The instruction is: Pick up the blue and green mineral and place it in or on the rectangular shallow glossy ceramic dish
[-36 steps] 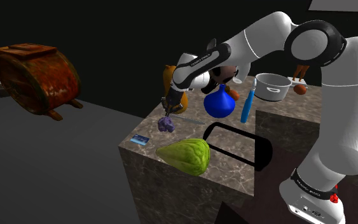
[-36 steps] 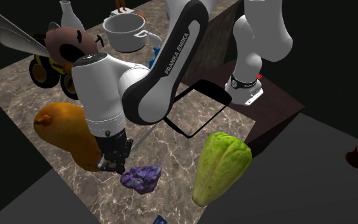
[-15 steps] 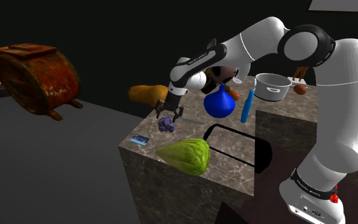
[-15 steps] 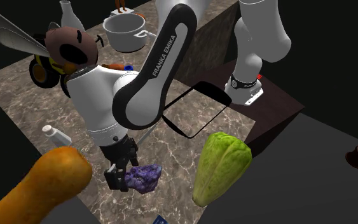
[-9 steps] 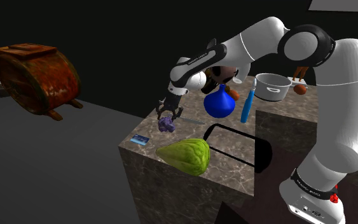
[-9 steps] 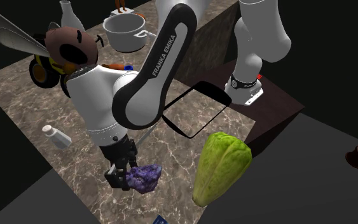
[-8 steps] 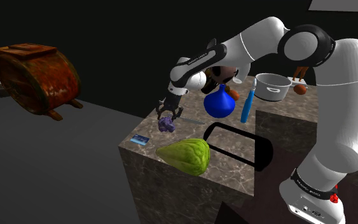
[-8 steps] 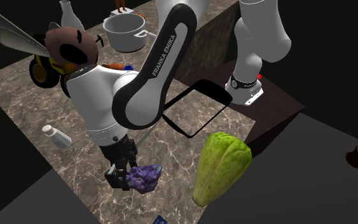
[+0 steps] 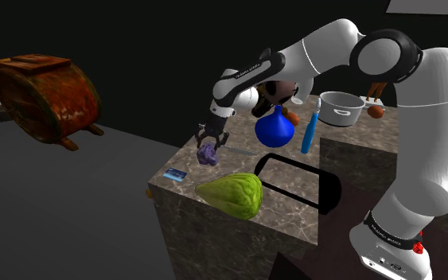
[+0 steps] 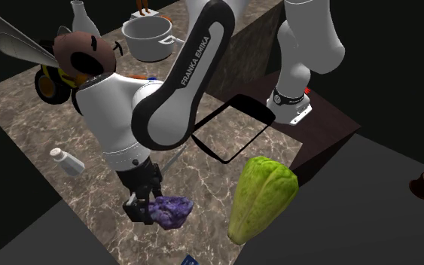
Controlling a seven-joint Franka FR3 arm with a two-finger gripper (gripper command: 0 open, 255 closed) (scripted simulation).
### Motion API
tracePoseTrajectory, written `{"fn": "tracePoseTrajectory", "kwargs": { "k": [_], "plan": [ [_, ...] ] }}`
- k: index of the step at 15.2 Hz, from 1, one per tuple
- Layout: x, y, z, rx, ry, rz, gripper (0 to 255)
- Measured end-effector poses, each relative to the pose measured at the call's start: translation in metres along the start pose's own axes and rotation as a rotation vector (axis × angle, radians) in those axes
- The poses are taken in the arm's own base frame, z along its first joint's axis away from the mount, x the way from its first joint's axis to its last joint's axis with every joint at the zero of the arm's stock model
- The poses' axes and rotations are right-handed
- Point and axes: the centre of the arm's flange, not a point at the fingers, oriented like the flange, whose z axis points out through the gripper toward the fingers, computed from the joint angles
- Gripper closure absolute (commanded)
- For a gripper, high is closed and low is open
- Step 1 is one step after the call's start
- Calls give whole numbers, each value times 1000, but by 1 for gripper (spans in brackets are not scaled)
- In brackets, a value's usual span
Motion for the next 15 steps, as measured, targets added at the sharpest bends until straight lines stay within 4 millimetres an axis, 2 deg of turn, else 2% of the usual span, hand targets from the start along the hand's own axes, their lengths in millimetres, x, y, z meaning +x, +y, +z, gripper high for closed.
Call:
{"fn": "tracePoseTrajectory", "kwargs": {
  "k": [15],
  "plan": [
    [-16,-28,-71,0,0,0,255]
  ]
}}
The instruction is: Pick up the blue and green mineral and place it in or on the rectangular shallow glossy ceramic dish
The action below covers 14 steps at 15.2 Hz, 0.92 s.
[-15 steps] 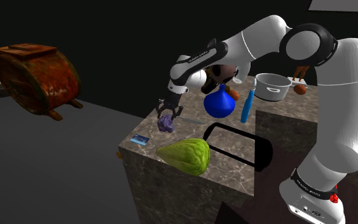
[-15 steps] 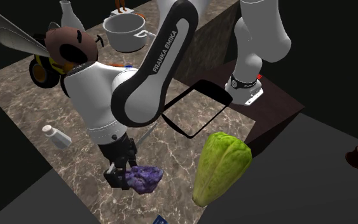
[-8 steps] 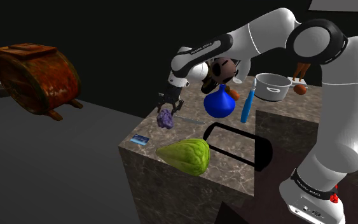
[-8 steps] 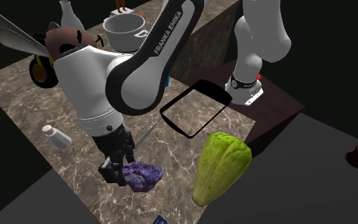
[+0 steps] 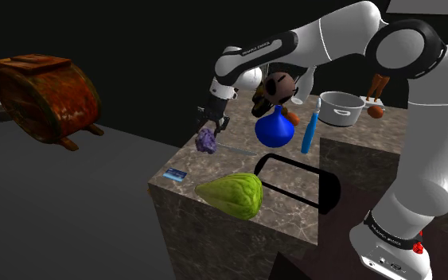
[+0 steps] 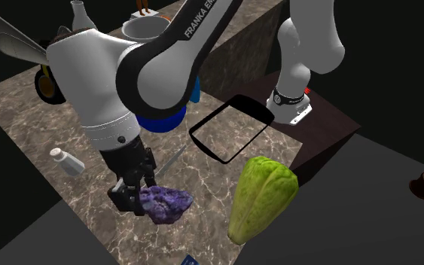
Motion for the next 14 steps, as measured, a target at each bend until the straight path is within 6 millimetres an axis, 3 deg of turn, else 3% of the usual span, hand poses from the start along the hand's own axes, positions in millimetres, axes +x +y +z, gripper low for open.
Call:
{"fn": "tracePoseTrajectory", "kwargs": {
  "k": [3,14],
  "plan": [
    [-13,20,-11,0,-1,0,255],
    [-85,140,-47,-1,0,1,255]
  ]
}}
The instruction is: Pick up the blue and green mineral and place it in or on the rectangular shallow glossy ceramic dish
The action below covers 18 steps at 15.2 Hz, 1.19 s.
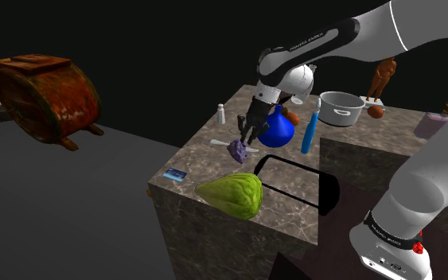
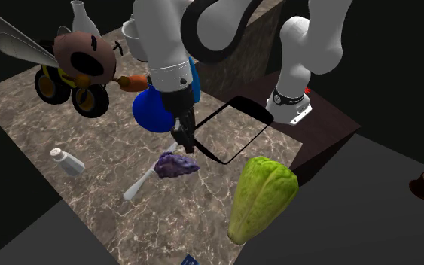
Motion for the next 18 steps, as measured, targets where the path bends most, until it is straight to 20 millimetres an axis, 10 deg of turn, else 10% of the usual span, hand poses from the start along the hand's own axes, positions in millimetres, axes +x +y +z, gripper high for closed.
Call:
{"fn": "tracePoseTrajectory", "kwargs": {
  "k": [4,5,13,18],
  "plan": [
    [-24,44,-12,0,1,0,255],
    [-24,44,-12,0,1,0,0],
    [62,-2,3,-161,-76,21,0],
    [72,-1,27,-188,-86,25,0]
  ]
}}
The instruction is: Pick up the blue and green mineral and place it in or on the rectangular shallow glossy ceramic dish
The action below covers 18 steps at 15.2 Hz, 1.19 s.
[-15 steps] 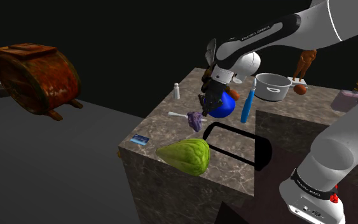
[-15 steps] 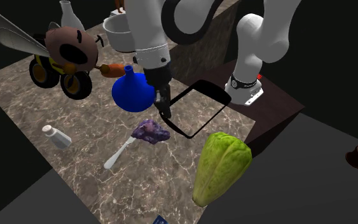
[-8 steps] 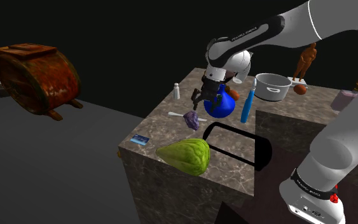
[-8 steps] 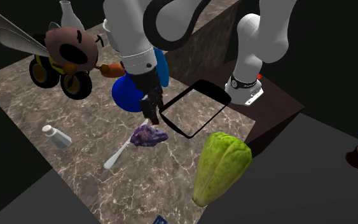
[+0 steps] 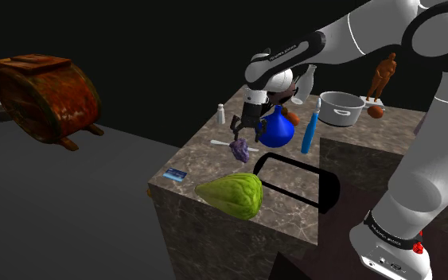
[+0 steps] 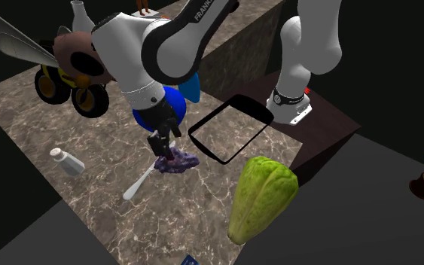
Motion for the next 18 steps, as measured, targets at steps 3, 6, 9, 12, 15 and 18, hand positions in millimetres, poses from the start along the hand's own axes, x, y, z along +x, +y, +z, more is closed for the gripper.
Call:
{"fn": "tracePoseTrajectory", "kwargs": {
  "k": [3,6,9,12,15,18],
  "plan": [
    [0,-1,15,-1,0,0,0],
    [-1,-2,17,1,3,-1,0],
    [-1,-3,17,1,3,-2,0],
    [-2,-8,12,15,10,-7,255],
    [-3,-10,12,19,13,-8,255],
    [-3,-8,12,21,13,-9,255]
  ]
}}
